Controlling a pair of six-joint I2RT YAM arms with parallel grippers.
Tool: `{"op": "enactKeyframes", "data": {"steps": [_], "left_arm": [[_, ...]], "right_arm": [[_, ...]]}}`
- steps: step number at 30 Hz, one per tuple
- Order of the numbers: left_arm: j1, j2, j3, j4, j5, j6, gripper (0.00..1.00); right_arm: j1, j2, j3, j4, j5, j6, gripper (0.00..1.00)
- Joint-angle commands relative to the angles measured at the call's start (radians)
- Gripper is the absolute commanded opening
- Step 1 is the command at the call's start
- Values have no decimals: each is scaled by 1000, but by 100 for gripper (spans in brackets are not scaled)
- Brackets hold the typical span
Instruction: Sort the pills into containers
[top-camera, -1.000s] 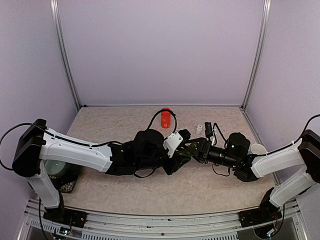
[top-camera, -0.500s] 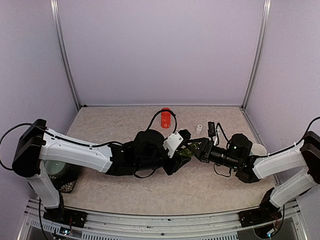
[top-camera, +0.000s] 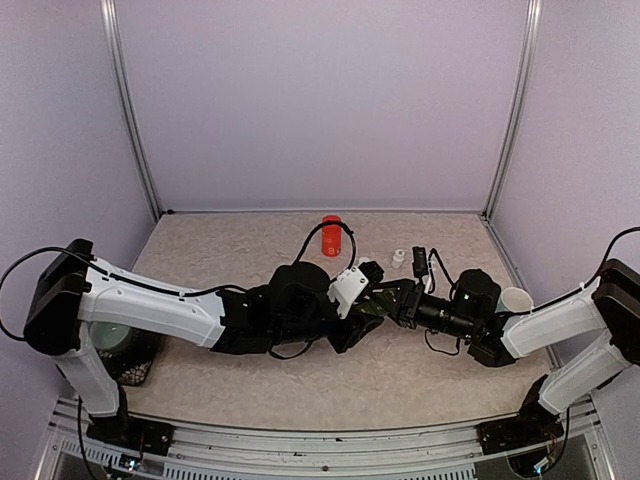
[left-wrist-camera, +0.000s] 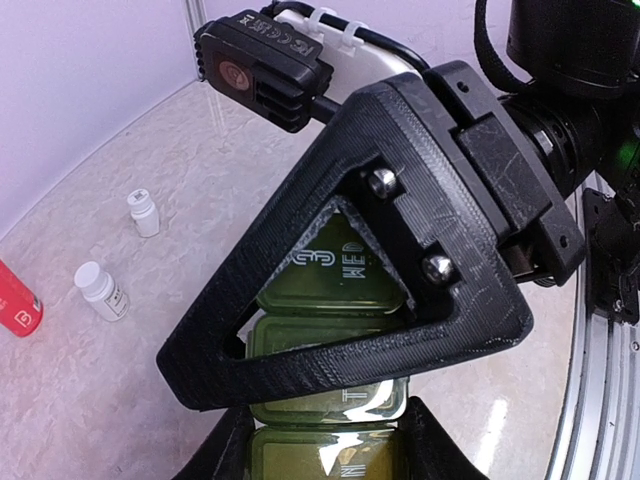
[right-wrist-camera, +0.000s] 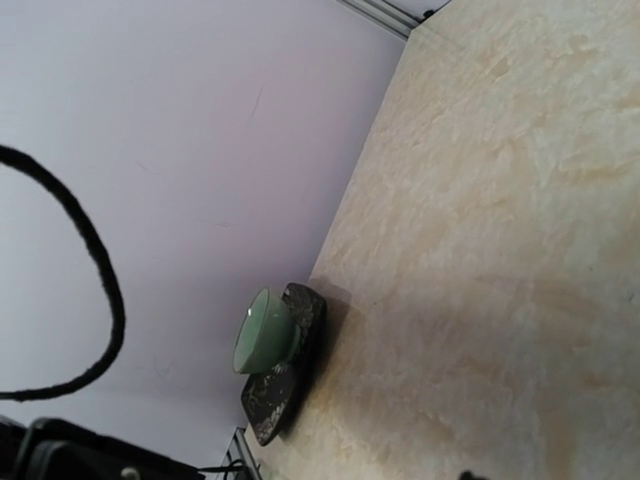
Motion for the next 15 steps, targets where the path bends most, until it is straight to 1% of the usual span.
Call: {"op": "enactKeyframes", "data": {"steps": [1, 9, 15], "left_arm": [[-10, 6, 20, 35, -15, -3, 37], [-14, 8, 15, 39, -30, -3, 37], [-17, 9, 15, 45, -44, 1, 37]], "right_arm": [[9, 7, 12, 39, -2, -3, 56], [9, 17, 18, 61, -21, 8, 42], [9, 48, 21, 86, -40, 29, 44]]}}
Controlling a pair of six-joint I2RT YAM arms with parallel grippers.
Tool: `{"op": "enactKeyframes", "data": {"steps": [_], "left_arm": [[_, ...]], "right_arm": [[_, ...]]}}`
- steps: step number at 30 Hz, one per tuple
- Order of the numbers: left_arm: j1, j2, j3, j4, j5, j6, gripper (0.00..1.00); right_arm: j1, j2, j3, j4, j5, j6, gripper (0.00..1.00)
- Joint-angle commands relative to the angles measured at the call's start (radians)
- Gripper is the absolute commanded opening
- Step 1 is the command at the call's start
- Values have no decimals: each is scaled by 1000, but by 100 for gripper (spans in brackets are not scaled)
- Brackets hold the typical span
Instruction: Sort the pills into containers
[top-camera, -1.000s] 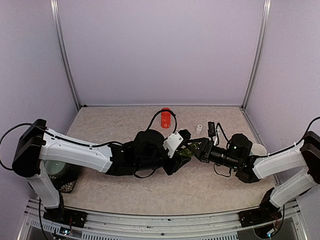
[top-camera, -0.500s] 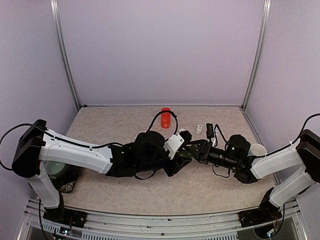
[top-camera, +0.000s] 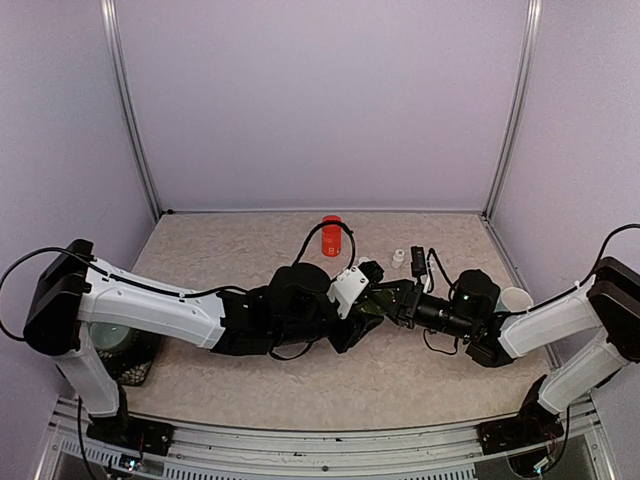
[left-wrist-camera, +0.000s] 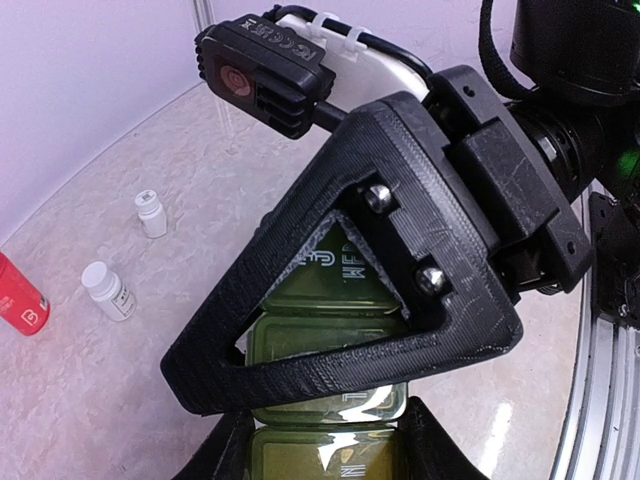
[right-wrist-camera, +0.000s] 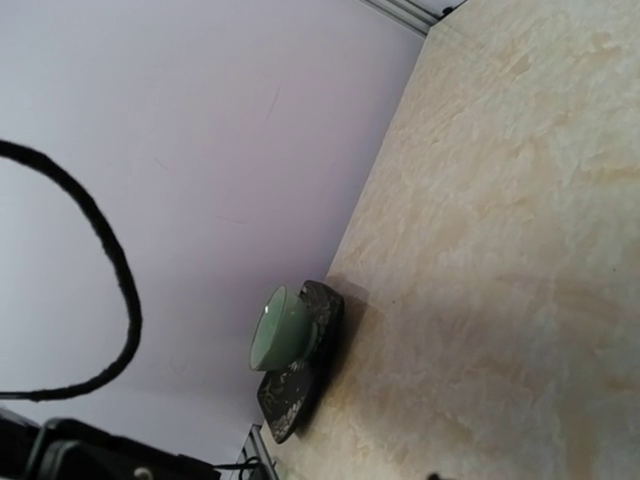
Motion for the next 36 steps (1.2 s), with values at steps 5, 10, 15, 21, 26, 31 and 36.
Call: {"op": "enactKeyframes", "data": {"steps": [5, 10, 15, 21, 26, 31, 36], "left_arm": [[-12, 8, 15, 37, -22, 3, 37], [-13, 7, 11, 39, -25, 5, 38], [-15, 8, 12, 39, -26, 3, 42], [-16, -10, 4, 31, -43, 2, 63], [-16, -66, -20, 6, -69, 9, 83], [-15, -106, -43, -48, -133, 52, 99], [-18, -101, -22, -114, -165, 111, 99]], "right_arm": [[9, 32, 12, 62, -18, 24, 39], [9, 19, 3, 75, -7, 26, 23], [9, 9, 7, 59, -3, 23, 21], [9, -21, 12, -1, 9, 15, 21], [9, -81, 38, -151, 50, -13, 21], [9, -163, 72, -333, 119, -44, 20], [9, -207, 122, -500, 179, -82, 19]]}}
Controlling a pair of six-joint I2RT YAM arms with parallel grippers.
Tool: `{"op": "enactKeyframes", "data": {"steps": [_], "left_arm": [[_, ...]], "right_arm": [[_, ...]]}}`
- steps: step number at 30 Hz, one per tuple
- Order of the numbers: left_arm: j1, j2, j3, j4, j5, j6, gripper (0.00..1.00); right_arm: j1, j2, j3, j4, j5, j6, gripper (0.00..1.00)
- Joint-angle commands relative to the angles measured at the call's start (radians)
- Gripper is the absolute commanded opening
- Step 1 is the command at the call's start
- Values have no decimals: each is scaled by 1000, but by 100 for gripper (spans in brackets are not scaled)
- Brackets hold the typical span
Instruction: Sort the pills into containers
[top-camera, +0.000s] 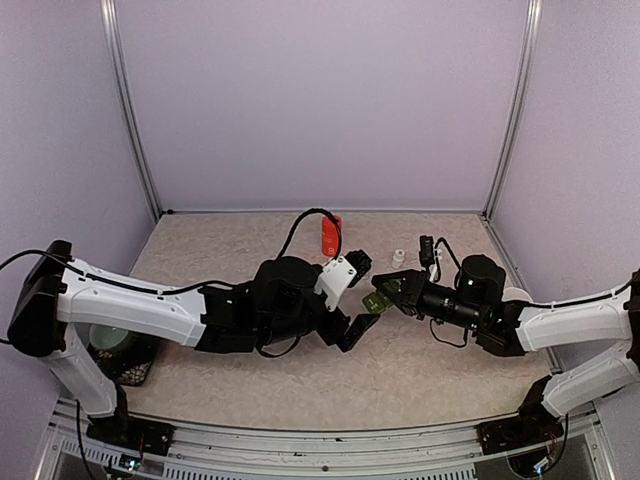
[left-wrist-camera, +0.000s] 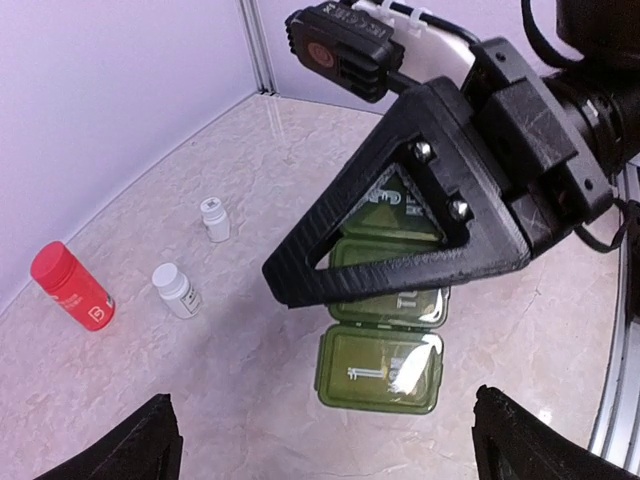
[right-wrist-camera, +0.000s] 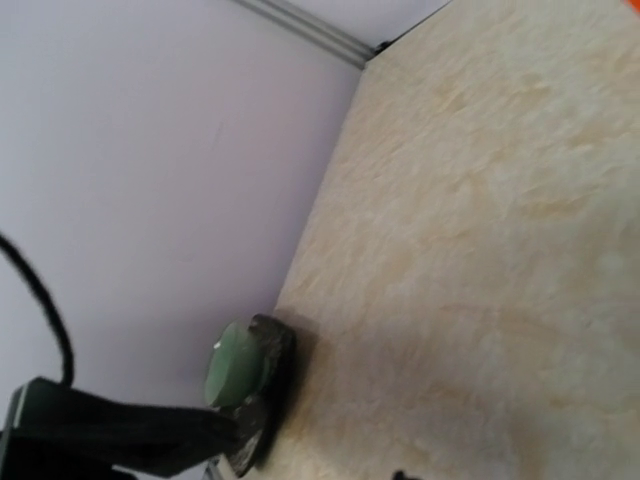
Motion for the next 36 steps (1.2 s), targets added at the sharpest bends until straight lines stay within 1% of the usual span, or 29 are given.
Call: {"op": "enactKeyframes", "data": {"steps": [1, 4, 9, 12, 15, 19, 22, 29, 36], "left_arm": [[-14, -7, 13, -78, -52, 71, 99], [-34, 20, 33, -80, -114, 108, 99], [-87, 104, 77, -33, -269, 190, 95], [-106, 151, 111, -15, -298, 233, 94], [-101, 180, 131, -14, -273, 245, 92], [-73, 182, 138, -19, -200, 236, 90], [-45, 183, 149, -34, -150, 218, 89], [26, 171, 156, -46, 60, 156, 89], [30, 219, 198, -72, 74, 156, 81]], "right_arm": [[9, -40, 62, -196, 79, -52, 19], [11, -47, 78, -249, 105, -58, 18], [15, -41, 93, -295, 130, -57, 18], [15, -30, 95, -300, 124, -56, 18], [15, -29, 93, -296, 110, -57, 18], [16, -35, 92, -301, 104, -67, 18], [16, -40, 81, -289, 99, -76, 18], [18, -35, 72, -258, 80, -104, 18], [19, -26, 82, -274, 74, -113, 18]]}}
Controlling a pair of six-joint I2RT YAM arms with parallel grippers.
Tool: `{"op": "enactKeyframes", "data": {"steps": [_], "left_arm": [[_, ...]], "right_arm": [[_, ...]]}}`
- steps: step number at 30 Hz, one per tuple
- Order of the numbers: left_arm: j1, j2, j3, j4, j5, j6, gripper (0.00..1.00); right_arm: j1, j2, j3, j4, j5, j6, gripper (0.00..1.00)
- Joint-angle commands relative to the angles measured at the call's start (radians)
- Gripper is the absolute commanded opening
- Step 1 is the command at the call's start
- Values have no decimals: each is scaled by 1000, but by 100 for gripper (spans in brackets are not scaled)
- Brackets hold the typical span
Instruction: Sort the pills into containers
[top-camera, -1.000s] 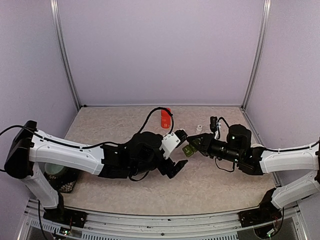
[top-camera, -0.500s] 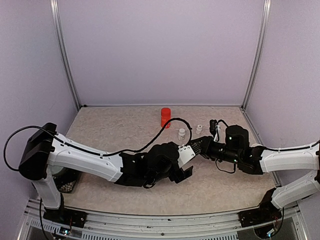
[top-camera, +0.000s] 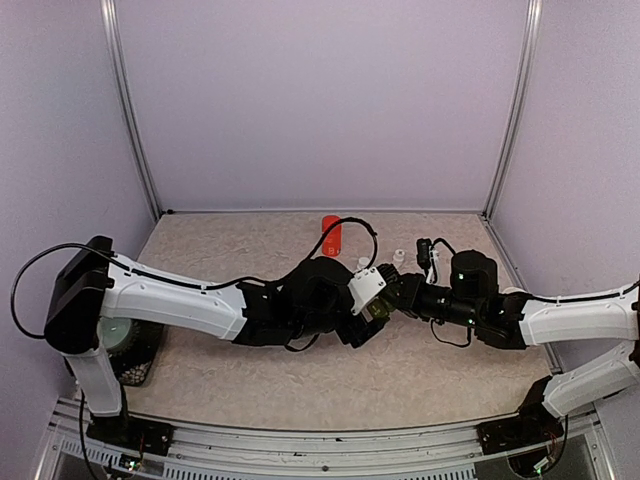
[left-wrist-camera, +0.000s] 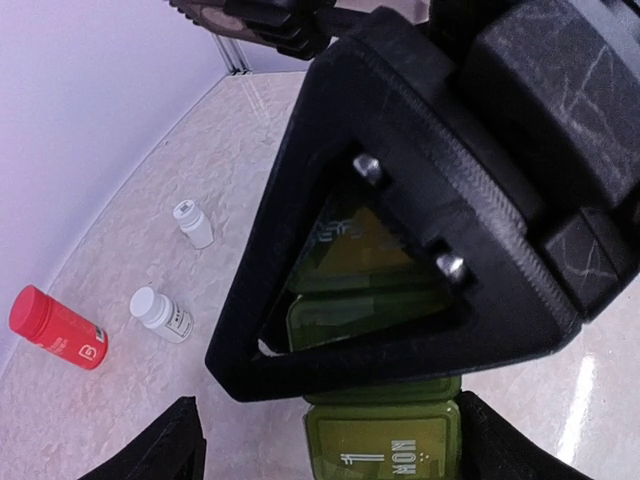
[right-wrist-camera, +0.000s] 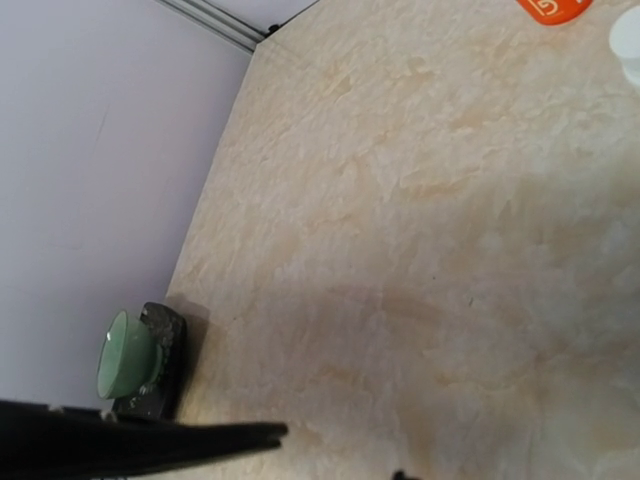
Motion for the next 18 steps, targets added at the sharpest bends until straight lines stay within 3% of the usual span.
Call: {"op": "enactKeyframes", "data": {"steps": [1, 10, 18], "left_arm": [[1, 33, 48, -15, 38, -14, 79], [17, 41, 68, -47, 70, -31, 49], [44, 1, 41, -52, 142, -56, 42]], "right_arm": [[14, 9, 15, -2, -9, -21, 18], [14, 10, 13, -5, -17, -27, 18], [14, 1, 23, -33, -7, -76, 17]]}}
